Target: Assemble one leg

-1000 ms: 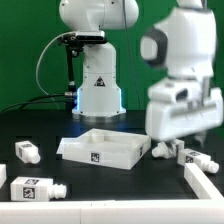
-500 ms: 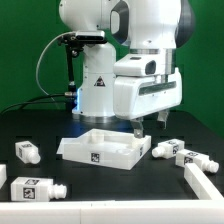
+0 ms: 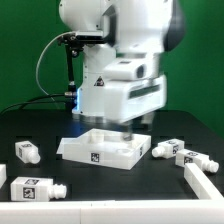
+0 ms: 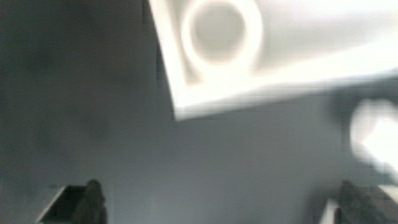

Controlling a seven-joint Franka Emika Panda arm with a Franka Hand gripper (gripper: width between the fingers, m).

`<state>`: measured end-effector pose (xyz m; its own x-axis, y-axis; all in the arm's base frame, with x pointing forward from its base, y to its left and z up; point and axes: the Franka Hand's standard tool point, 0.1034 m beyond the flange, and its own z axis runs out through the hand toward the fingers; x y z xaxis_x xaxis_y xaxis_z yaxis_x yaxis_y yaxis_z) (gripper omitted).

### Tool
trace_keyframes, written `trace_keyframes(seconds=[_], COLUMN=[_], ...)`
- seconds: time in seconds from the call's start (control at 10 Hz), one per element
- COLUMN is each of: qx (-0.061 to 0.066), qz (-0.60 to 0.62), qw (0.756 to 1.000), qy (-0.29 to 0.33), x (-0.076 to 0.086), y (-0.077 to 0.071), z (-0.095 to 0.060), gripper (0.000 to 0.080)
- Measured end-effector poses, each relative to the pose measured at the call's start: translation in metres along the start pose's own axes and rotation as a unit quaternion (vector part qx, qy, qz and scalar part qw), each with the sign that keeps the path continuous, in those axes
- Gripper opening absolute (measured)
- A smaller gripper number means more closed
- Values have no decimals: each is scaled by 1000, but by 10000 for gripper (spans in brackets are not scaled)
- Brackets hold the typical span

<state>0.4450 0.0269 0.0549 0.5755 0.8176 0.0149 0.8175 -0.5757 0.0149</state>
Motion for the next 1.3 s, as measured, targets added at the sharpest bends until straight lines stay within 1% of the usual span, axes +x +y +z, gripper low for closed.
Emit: trace_keyframes(seconds=[0.1,0.2,0.3,0.4,0.5,0.6,0.7,0.8,0.9,1.0,1.1,1.2,1.3], qx=[2,-12,-3,4,5,12,15,14,15,15,15,15,15], qz=[-7,-22,-33,-29,-30,-34,-32,-32,-31,-31,-31,-31,-31], qw=[1000,1000,999,1000,1000,999,999,999,999,999,999,999,999], qy=[-2,11,7,3,3,-2,-4,-3,-4,-4,-4,-4,-4], x=[-20,-29,-39,-43,-41,-40,-37,-36,-37,-37,-37,-37,-37], y=[14,23,21,19,21,28,40,39,39,39,39,38,38], z=[3,17,33,41,45,47,47,48,48,48,49,49,49], gripper=[649,649,649,649,649,649,649,649,559,423,423,241,101])
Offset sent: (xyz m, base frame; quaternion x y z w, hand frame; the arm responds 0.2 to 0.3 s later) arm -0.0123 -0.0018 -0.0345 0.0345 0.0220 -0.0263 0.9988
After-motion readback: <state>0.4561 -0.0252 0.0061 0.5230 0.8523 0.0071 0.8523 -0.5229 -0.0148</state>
